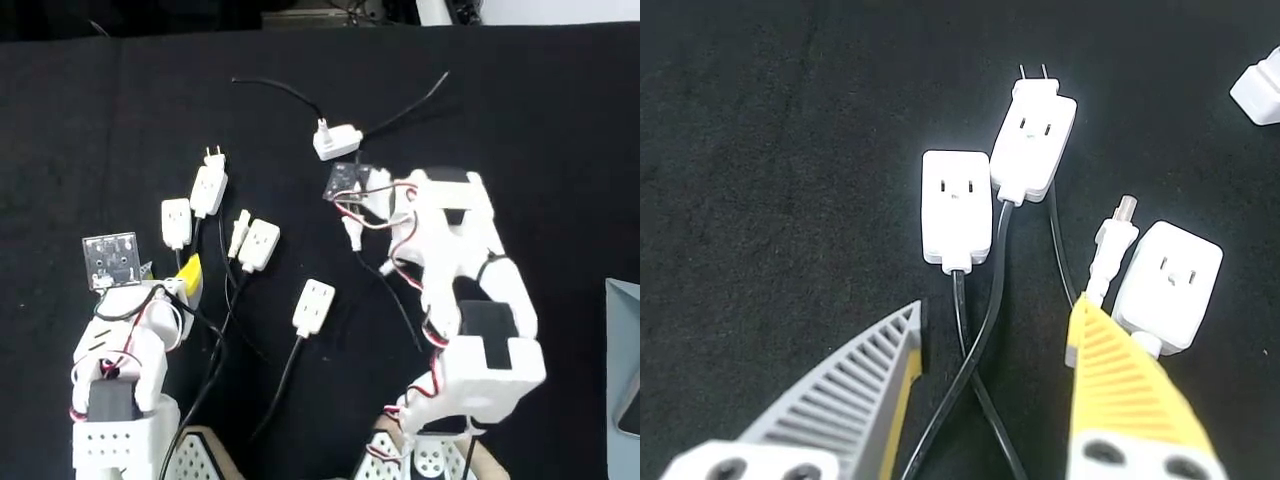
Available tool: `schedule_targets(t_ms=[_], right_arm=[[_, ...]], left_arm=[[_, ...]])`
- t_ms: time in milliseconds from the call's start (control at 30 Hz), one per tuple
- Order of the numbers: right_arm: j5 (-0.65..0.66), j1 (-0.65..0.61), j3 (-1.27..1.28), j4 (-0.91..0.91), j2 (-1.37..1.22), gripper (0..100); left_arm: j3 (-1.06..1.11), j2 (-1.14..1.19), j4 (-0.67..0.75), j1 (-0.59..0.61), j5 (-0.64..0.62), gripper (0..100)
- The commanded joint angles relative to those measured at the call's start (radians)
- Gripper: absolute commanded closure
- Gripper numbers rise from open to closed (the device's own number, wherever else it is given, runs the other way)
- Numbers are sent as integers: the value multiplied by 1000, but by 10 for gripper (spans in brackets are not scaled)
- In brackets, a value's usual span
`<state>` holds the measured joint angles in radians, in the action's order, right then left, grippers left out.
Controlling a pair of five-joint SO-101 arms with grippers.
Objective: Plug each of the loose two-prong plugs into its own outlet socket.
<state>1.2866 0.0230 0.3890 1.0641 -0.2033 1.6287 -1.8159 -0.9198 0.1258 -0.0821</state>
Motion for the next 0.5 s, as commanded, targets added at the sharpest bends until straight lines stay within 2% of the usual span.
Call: schedule_targets(t_ms=[0,133,233,300,467], right_arm=[[-124,38,-48,135,-5,970],[-301,63,-127,261,-5,970],[-338,57,-188,347,-5,958],[-341,55,-217,381,10,899],[-334,55,-208,400,104,679]], left_arm=[[-12,-2,23,5,12,766],[-12,-2,23,5,12,766],[-12,-2,25,5,12,766],[-12,-2,25,5,12,766],[-12,-2,25,5,12,766]])
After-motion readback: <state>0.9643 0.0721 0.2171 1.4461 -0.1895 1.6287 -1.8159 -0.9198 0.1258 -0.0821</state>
